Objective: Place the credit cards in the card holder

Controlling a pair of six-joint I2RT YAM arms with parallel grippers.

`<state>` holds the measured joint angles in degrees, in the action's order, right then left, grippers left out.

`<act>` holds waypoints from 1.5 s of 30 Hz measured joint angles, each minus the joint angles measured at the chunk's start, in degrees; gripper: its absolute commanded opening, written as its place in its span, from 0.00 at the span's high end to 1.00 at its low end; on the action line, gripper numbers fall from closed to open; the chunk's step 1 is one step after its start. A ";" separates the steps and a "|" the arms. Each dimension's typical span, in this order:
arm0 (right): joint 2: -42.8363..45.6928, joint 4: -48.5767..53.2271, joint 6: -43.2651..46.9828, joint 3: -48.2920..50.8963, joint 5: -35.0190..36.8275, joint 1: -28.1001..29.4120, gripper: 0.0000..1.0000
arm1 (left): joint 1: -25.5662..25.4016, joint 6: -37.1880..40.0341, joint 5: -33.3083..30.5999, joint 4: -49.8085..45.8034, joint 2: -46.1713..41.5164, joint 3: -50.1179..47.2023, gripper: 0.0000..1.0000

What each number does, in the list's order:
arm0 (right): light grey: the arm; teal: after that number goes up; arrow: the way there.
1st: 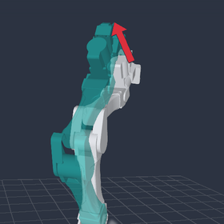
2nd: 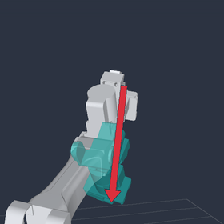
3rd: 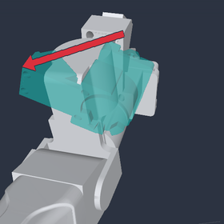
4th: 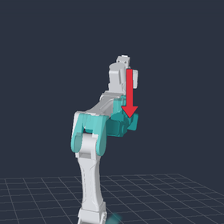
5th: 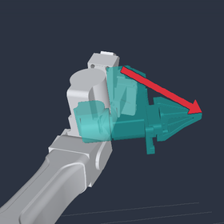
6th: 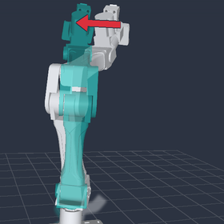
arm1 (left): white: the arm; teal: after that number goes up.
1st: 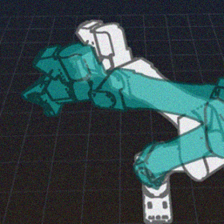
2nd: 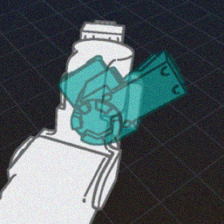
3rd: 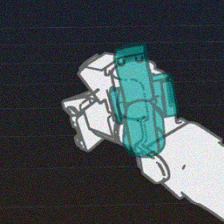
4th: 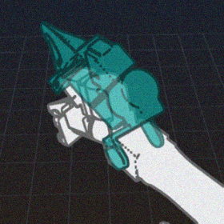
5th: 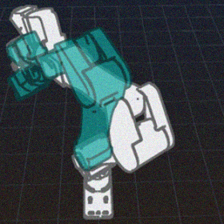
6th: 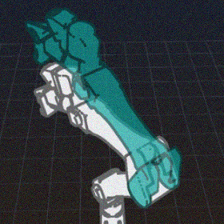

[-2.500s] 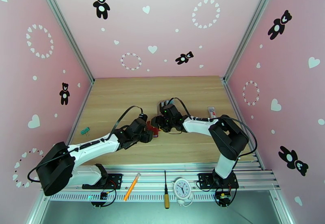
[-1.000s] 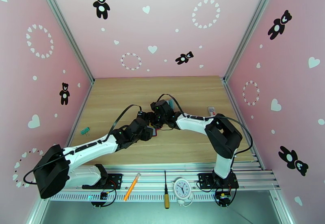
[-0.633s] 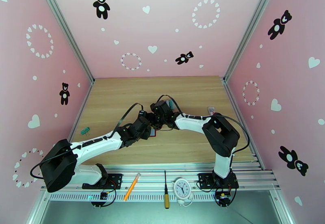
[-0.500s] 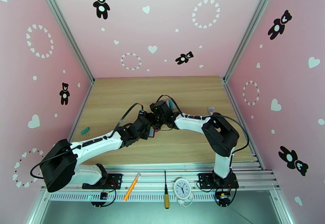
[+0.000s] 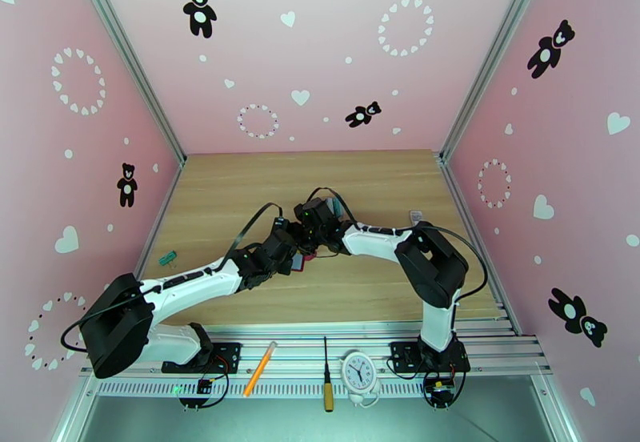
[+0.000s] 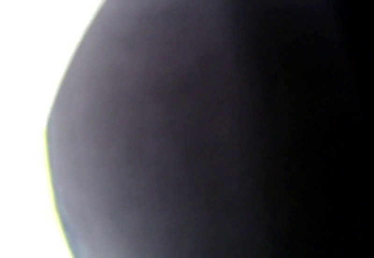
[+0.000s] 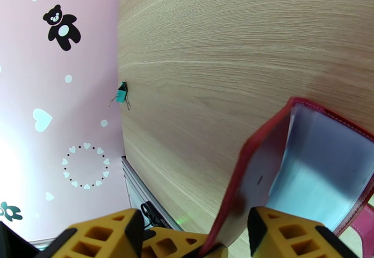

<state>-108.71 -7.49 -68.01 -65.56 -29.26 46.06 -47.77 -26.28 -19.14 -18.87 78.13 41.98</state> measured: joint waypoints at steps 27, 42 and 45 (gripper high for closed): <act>9.25 3.76 4.52 10.47 9.42 -3.04 0.69 | 0.83 -3.93 7.21 7.06 0.98 0.20 1.00; 4.92 4.31 7.02 12.13 9.22 -3.85 0.84 | 1.25 -12.66 6.69 13.44 -0.31 -5.81 0.97; 3.82 4.28 7.13 12.39 8.87 -4.20 0.83 | 1.64 -12.83 6.69 13.49 -1.11 -6.67 0.94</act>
<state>-104.88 -3.20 -60.88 -53.17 -20.38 41.87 -46.13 -39.11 -12.45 -5.39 77.01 35.31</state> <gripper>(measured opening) 0.165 0.077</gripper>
